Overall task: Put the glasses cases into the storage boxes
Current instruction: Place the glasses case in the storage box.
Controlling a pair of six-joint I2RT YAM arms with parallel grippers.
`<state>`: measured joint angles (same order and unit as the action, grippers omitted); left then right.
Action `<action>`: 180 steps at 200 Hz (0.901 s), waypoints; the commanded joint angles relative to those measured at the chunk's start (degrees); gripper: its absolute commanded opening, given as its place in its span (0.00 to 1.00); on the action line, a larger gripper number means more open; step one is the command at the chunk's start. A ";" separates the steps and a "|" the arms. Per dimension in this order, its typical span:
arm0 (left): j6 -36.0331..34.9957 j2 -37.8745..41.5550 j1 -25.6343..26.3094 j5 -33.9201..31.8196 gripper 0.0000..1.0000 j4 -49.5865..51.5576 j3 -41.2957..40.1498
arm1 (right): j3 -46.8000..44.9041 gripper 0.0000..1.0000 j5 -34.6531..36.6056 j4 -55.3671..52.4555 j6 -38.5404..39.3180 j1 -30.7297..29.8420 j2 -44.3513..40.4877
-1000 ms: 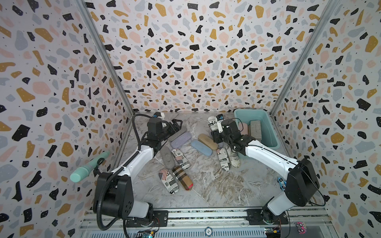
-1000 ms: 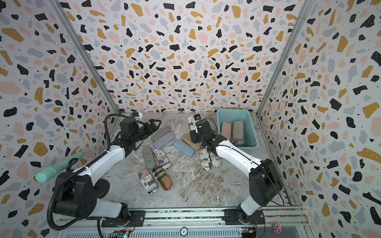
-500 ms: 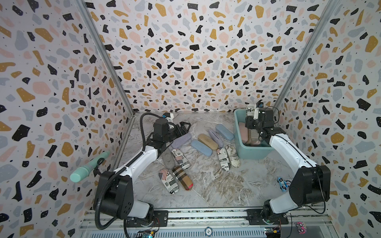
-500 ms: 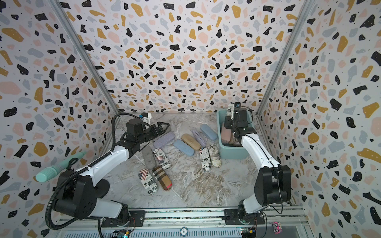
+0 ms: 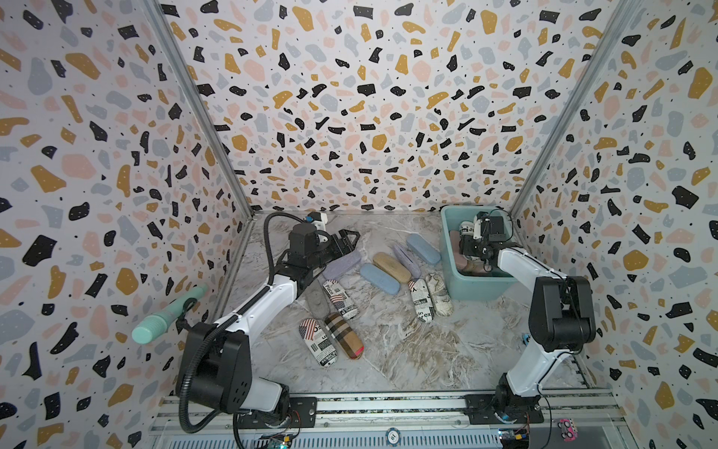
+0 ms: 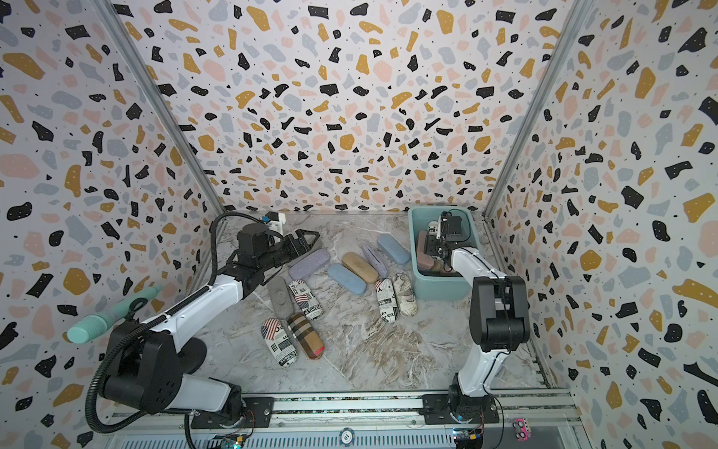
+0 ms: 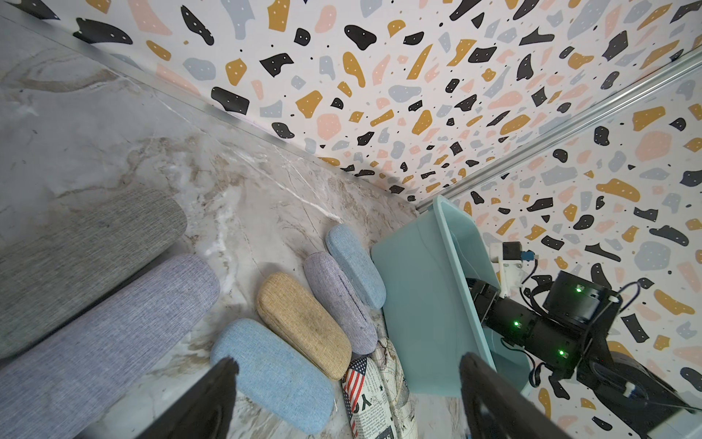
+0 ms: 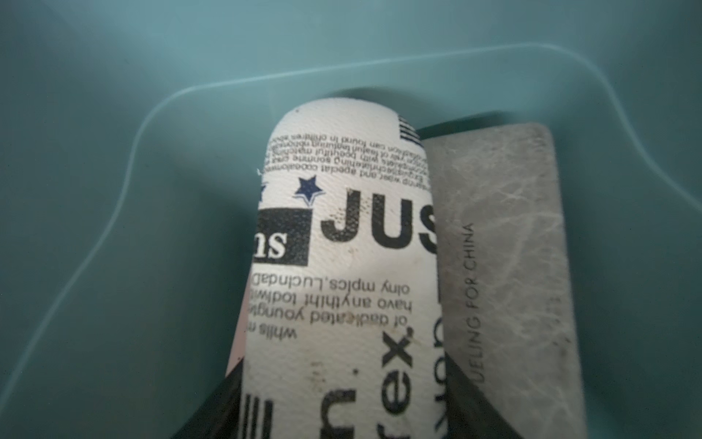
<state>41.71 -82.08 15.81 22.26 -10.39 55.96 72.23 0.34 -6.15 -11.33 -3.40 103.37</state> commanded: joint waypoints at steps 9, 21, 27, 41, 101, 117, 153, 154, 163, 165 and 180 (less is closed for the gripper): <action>-1.04 0.88 0.08 1.03 0.92 -1.91 0.68 | 4.37 0.67 -2.24 1.08 -0.83 0.32 2.22; -1.15 0.84 0.14 1.00 0.92 -1.82 0.72 | 4.58 0.69 -2.33 1.32 -1.18 0.32 2.74; -1.12 0.80 0.12 0.97 0.92 -1.87 0.72 | 4.67 0.70 -2.43 1.42 -1.19 0.32 3.00; -1.26 0.74 0.11 0.96 0.92 -1.83 0.72 | 5.12 0.72 -2.40 1.28 -1.22 0.34 3.15; -1.37 0.19 0.06 0.86 0.92 -1.57 0.81 | 8.10 0.77 -2.44 -0.77 -1.08 0.19 2.10; -1.42 0.38 0.18 0.84 0.92 -1.56 0.81 | 8.27 0.77 -1.84 -0.98 -1.05 -0.19 0.90; -1.37 0.59 0.14 0.59 0.92 -1.40 0.87 | 7.18 0.77 -1.21 -0.86 -1.55 -0.64 -2.53; -1.42 0.60 0.16 0.59 0.92 -1.35 0.88 | 7.12 0.77 -1.26 -0.83 -1.57 -0.69 -2.59; -1.52 0.83 0.14 0.44 0.92 -1.21 0.90 | 6.39 0.77 -1.23 -0.57 -1.80 -1.10 -3.46; -1.48 0.86 0.11 0.42 0.92 -1.14 0.90 | 6.25 0.77 -1.27 -0.60 -1.84 -1.24 -3.73; -1.81 1.44 0.13 -0.62 0.92 -0.66 0.81 | 5.23 0.77 -0.72 -0.66 -1.97 -2.49 -5.30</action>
<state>41.12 -82.08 15.81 22.09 -10.35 55.96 78.43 -1.54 -5.98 -12.56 -4.08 103.09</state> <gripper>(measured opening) 0.921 0.772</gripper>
